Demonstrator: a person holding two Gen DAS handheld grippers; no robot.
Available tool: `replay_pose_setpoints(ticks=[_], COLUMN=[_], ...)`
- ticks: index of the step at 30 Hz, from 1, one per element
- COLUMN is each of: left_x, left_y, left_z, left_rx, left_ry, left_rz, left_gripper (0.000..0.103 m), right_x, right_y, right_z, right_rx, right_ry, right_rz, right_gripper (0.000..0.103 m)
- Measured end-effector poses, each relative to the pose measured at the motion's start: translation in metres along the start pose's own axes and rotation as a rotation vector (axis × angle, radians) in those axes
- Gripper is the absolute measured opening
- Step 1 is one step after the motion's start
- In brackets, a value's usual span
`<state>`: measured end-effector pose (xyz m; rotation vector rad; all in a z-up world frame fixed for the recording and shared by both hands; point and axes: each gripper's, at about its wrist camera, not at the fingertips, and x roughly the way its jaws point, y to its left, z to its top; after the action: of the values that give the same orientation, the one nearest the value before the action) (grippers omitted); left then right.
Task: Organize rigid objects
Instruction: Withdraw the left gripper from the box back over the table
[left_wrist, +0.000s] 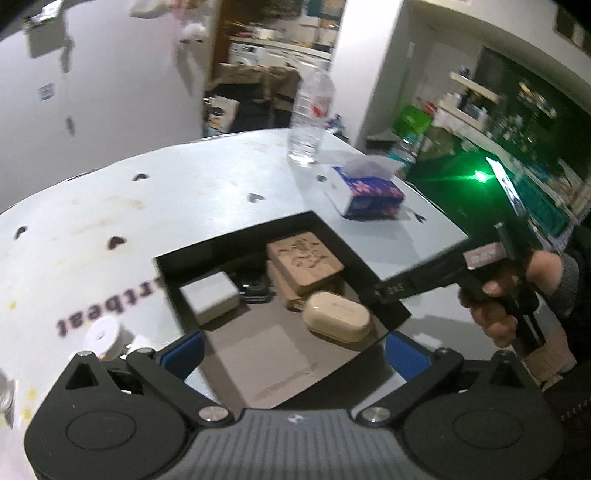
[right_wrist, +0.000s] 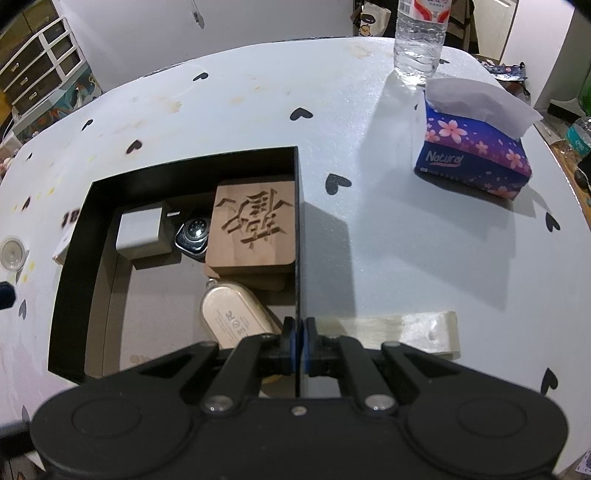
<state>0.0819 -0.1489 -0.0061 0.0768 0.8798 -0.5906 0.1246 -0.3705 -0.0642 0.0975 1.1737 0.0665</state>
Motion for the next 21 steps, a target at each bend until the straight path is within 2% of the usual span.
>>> replay_pose_setpoints(ticks=[11, 17, 21], left_x=[-0.026, -0.032, -0.035], left_y=[0.054, 0.096, 0.130], left_z=[-0.019, -0.032, -0.038], left_rx=[-0.190, -0.273, -0.319], left_ry=[-0.082, -0.100, -0.116], left_rz=[0.140, 0.246, 0.351], left_gripper=[0.103, 0.103, 0.103], right_x=[0.000, 0.000, 0.000], right_y=[0.000, 0.001, 0.000], right_z=[-0.001, -0.001, -0.001], right_rx=[0.012, 0.016, 0.017], right_ry=[-0.005, -0.006, -0.006], right_rz=[-0.003, -0.007, -0.008], right_gripper=[0.004, 0.004, 0.004])
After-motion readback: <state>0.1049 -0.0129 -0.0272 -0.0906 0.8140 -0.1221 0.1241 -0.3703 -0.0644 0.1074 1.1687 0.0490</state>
